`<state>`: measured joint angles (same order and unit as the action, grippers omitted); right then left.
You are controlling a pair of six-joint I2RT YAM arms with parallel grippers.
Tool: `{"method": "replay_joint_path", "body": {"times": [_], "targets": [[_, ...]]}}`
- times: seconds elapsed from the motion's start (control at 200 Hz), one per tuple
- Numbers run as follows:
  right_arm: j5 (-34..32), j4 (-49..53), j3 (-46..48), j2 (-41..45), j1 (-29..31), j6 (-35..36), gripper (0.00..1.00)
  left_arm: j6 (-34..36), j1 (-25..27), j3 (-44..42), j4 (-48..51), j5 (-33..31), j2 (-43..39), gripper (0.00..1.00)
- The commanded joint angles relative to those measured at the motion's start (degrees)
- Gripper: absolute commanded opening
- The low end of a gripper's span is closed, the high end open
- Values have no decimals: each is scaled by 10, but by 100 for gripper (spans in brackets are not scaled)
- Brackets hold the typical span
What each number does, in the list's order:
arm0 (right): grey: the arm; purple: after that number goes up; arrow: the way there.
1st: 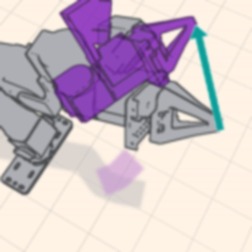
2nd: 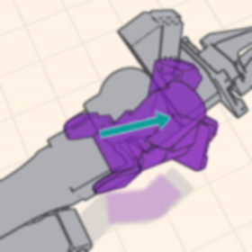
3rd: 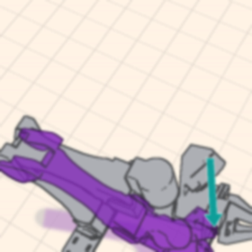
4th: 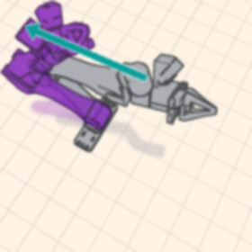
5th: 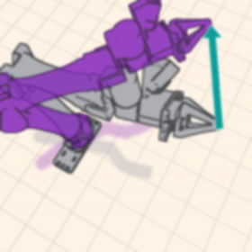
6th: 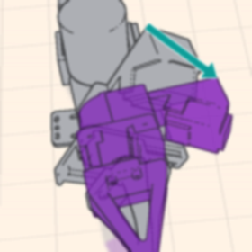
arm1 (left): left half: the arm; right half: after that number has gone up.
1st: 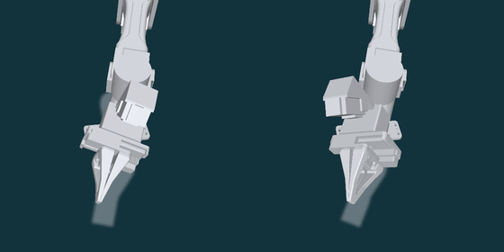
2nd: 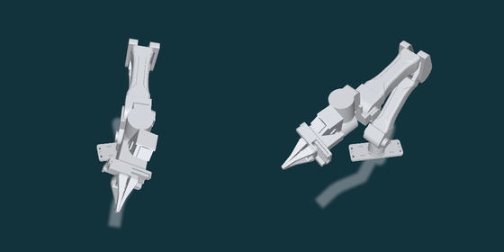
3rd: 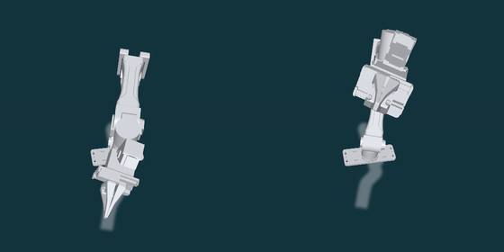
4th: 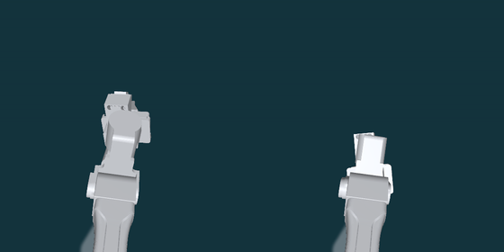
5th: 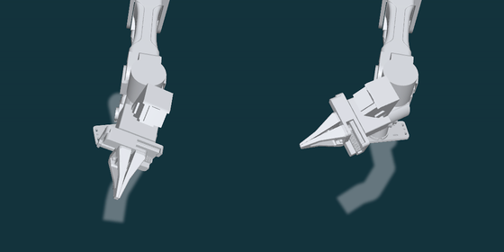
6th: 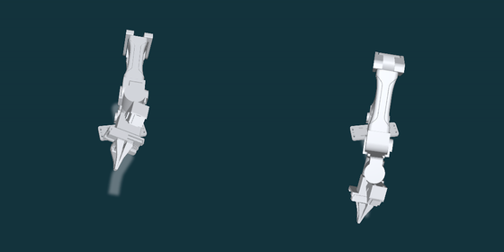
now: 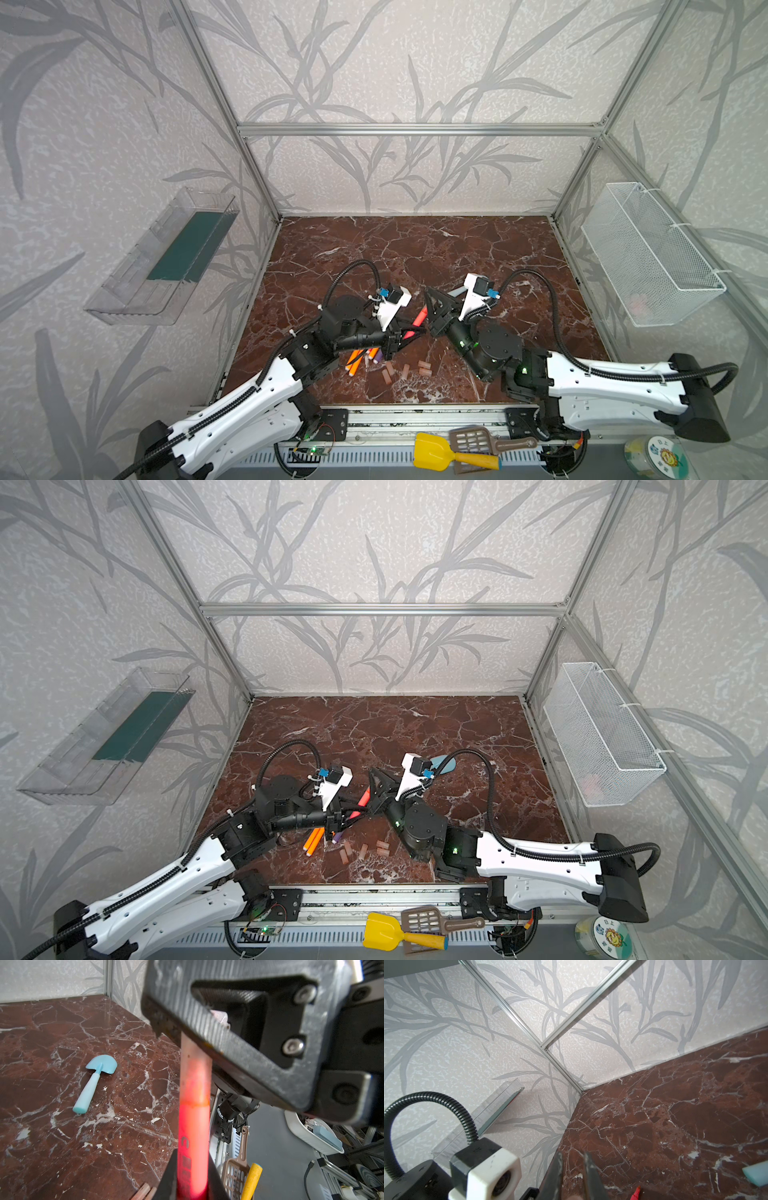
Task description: Insert the pens into the pen caps
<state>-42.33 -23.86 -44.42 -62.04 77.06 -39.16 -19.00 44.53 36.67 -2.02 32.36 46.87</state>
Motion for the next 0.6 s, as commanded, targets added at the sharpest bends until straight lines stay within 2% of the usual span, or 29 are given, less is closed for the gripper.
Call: {"method": "replay_joint_path", "body": {"times": [0.0,0.02,0.085,0.325,0.5,0.595], "targets": [[71,120,-6,1,52,66,37,-44,-39,-3,-157,-96,-18,0],[64,120,-6,6,51,69,44,-47,-39,-8,-160,-93,-20,0],[53,111,1,18,45,74,54,-55,-38,-24,-171,-83,-29,0],[74,68,9,45,26,125,66,-93,-28,-79,-223,-64,-42,0],[75,29,6,63,21,171,70,-95,-13,-96,-233,-67,-39,0],[86,38,-13,43,5,159,70,-91,0,-101,-239,-70,-37,0]]}}
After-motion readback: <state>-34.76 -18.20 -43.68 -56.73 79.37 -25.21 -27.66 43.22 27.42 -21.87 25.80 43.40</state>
